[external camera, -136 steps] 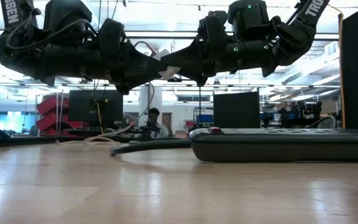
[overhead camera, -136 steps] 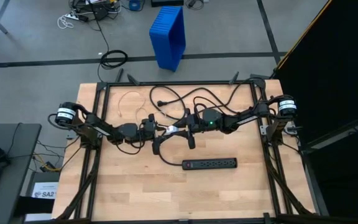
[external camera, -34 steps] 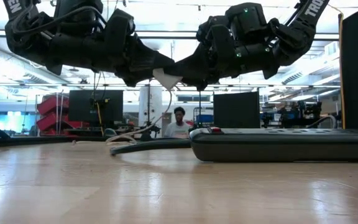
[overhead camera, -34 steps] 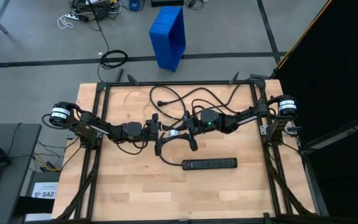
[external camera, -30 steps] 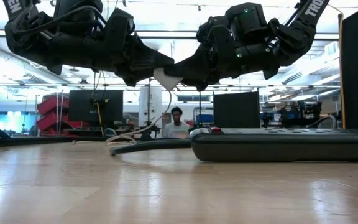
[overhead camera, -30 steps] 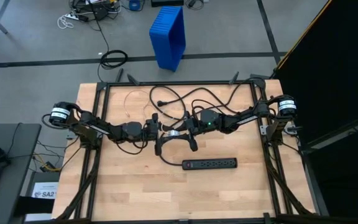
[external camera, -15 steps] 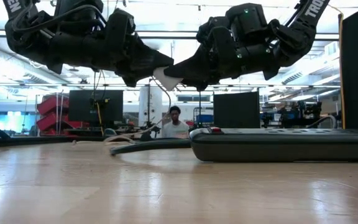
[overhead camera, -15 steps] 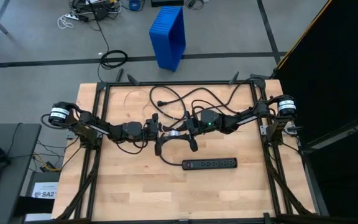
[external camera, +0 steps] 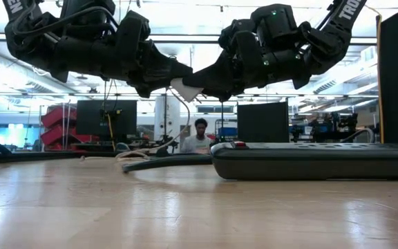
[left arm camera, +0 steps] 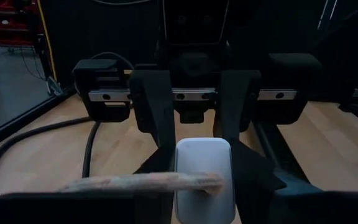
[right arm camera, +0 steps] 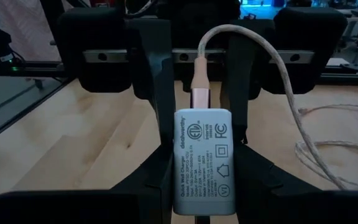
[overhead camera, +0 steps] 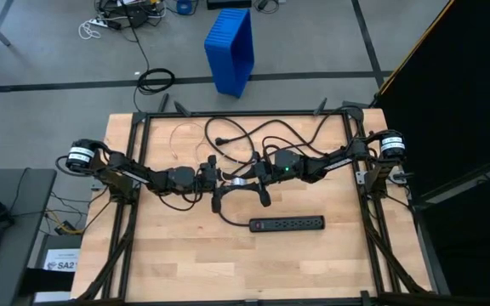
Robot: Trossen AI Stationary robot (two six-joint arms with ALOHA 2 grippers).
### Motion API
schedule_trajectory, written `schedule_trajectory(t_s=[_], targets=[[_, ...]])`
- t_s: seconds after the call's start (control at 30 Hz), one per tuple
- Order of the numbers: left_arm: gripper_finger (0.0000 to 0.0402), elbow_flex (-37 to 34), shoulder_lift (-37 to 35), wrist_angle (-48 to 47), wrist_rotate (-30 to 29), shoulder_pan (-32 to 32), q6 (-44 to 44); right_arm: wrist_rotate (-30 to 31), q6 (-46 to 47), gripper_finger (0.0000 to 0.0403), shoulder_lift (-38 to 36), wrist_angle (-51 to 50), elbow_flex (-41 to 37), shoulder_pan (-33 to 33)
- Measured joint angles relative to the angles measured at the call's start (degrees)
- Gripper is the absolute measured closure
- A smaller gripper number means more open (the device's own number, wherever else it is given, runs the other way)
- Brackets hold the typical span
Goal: Insert USB
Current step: Insert the white charger adapter into the black outlet extension
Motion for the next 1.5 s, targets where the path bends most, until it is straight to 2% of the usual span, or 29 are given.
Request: schedule_trajectory(t_s=[0.1,0.37,0.57,0.8,0.9,1.07,1.3,1.5], targets=[[0.0303,0.0,0.0,0.5,0.0,0.0,0.0,1.4,1.8,0.0300,0.0,0.0,0.0,-0.1],[0.0303,-0.1,-4.6,-4.8,-0.2,0.0,0.4,1.9,5.3,0.0164,-1.4,-3.9,0.2,-0.2],[0.0303,-0.1,-9.8,-10.3,0.8,-0.1,0.3,1.8,3.6,0.0119,-8.1,-14.9,0.2,0.2],[0.0303,1.3,-11.3,-10.9,9.4,-0.3,0.1,4.4,3.3,0.0112,-17.1,-34.8,0.2,1.8],[0.0303,3.0,-11.0,-13.1,10.7,-1.1,0.7,3.6,6.0,0.0122,-18.7,-42.6,0.2,3.6],[0.0303,5.5,-11.0,-19.2,10.7,-2.3,2.6,2.9,8.5,0.0138,-17.6,-48.6,0.2,10.2],[0.0303,6.1,-11.0,-20.1,10.5,-2.4,3.4,12.4,8.7,0.0135,-11.4,-51.6,0.1,20.8],[0.0303,6.1,-11.0,-21.5,10.5,-3.1,3.3,13.9,16.7,0.0135,-9.2,-58.3,0.1,24.2]])
